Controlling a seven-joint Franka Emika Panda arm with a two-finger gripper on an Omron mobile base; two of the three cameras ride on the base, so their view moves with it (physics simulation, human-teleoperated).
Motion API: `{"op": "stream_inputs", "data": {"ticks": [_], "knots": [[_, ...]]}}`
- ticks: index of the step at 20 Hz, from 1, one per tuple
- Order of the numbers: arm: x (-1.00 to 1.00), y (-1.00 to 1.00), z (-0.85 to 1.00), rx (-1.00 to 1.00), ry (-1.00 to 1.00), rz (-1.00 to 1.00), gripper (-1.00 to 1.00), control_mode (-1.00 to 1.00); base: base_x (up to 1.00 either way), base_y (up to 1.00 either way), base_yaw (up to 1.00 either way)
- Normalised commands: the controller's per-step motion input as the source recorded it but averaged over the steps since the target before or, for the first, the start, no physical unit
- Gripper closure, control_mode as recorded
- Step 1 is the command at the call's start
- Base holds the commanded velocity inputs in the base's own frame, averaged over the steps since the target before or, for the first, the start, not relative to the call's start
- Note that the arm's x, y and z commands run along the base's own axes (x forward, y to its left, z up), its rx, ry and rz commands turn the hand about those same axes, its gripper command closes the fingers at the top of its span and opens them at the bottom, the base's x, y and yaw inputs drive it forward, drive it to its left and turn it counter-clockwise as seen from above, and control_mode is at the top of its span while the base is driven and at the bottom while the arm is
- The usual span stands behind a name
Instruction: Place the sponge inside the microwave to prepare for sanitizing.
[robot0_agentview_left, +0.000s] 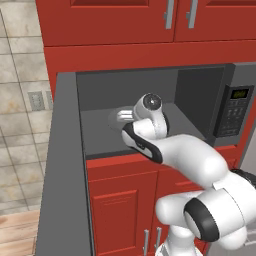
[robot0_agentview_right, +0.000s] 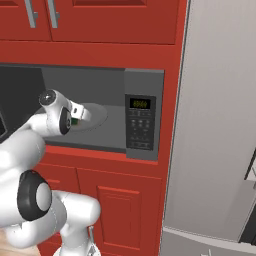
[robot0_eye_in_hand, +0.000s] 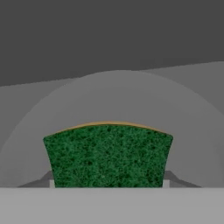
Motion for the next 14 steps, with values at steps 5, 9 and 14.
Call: {"op": "stream_inputs", "data": {"ticks": [5,9,14], "knots": [[0.20,0.01,-0.07,-0.03,-0.01,0.00,1.00,-1.00,0.00,0.00,0.00],[0.18,0.00,-0.03,-0.01,0.00,0.00,1.00,-1.00,0.00,0.00,0.00],[0.08,0.00,-0.19,-0.03,0.00,0.00,1.00,-1.00,0.00,0.00,0.00]]}}
